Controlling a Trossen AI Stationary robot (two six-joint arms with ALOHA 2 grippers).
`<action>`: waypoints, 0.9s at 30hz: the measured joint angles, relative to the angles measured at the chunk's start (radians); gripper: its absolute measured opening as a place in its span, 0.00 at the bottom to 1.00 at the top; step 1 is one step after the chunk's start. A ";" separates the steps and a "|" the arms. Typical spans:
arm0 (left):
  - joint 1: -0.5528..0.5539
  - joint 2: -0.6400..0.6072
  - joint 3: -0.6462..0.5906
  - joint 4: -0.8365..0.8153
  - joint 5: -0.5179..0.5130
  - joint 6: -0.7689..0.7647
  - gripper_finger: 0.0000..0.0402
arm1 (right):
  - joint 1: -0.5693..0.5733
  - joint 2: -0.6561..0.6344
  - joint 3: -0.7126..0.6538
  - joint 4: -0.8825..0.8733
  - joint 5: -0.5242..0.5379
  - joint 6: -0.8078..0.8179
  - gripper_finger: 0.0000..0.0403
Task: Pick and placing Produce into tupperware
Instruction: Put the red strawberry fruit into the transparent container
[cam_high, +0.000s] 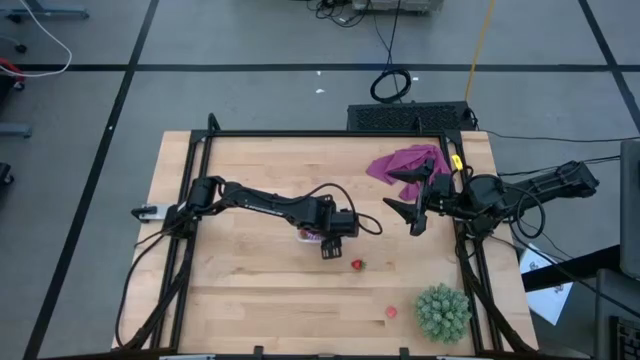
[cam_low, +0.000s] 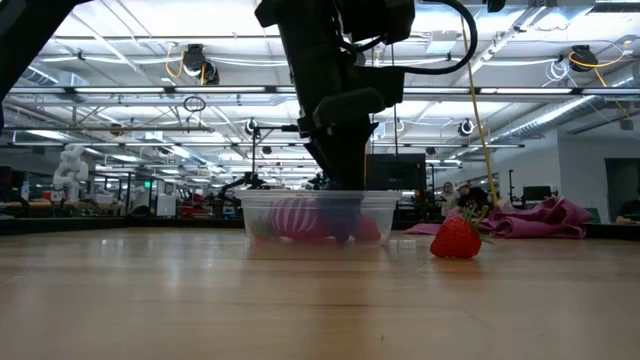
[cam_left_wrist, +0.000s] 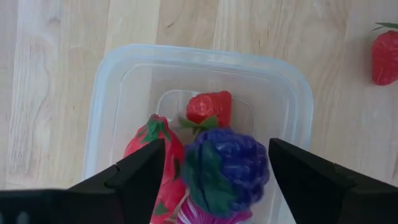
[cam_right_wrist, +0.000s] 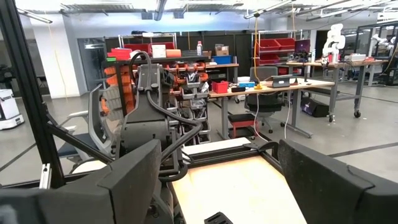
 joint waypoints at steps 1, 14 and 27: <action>0.000 0.000 0.000 0.000 0.000 0.000 0.73 | 0.000 0.000 0.000 0.000 0.000 0.000 0.79; 0.000 -0.067 0.067 -0.039 -0.082 0.076 0.75 | 0.000 0.000 0.000 0.001 0.000 0.000 0.79; -0.105 -0.463 0.156 -0.331 -0.121 -0.119 0.74 | 0.000 0.004 0.000 0.007 -0.128 0.004 0.79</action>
